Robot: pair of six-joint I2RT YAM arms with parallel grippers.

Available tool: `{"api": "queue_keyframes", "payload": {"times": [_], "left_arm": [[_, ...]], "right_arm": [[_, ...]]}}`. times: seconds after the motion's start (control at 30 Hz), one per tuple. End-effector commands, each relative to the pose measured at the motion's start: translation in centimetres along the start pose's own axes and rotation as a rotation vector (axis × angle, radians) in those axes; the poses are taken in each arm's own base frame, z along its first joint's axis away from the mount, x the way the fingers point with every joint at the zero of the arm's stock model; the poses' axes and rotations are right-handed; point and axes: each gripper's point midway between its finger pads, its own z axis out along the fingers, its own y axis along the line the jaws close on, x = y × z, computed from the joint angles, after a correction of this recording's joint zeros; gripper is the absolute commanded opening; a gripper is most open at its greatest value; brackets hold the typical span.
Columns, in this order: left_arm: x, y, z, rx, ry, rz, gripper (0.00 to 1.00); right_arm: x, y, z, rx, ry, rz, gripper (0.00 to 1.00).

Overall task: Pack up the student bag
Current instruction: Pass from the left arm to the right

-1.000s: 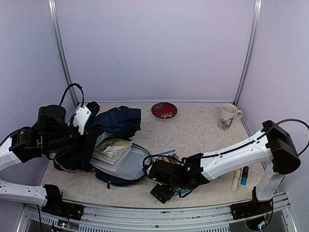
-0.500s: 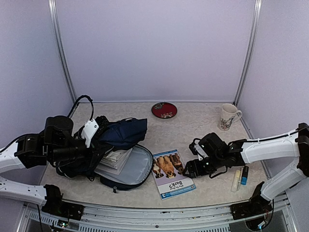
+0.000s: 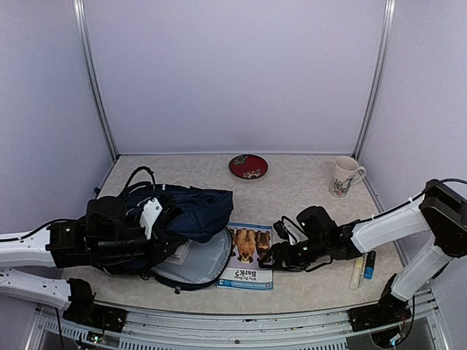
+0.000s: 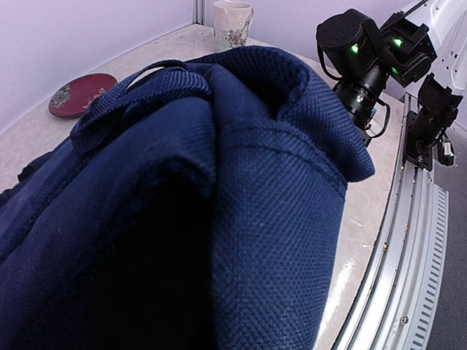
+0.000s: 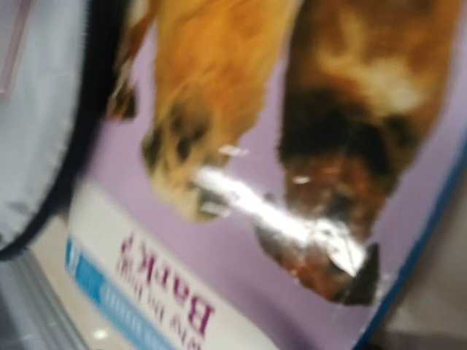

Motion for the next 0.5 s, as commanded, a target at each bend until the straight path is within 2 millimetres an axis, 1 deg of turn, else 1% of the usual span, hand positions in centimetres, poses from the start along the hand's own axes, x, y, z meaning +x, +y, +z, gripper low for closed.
{"api": "queue_keyframes", "payload": {"times": [0.0,0.07,0.13,0.27,0.37,0.47], "left_arm": [[-3.8,-3.9,0.2,0.207,-0.189,-0.087,0.00],[-3.3,-4.4,0.7,0.226,-0.179,-0.093,0.00],[-2.9,-4.5,1.1,0.232,-0.170,-0.097,0.00],[-2.8,-4.4,1.1,0.225,-0.168,-0.088,0.00],[-2.8,-4.3,1.0,0.218,-0.173,-0.083,0.00],[-2.8,-4.2,0.9,0.212,-0.177,-0.082,0.00]], "right_arm": [[-1.4,2.9,0.9,-0.181,-0.034,0.020,0.72],[-2.3,3.7,1.1,-0.229,-0.065,0.029,0.72],[-3.3,4.0,1.4,-0.252,-0.104,0.057,0.72],[-5.2,4.1,1.6,-0.234,-0.176,0.074,0.72],[-6.4,5.2,1.3,-0.267,-0.219,0.069,0.71],[-7.2,6.8,1.3,-0.320,-0.237,0.047,0.71]]}}
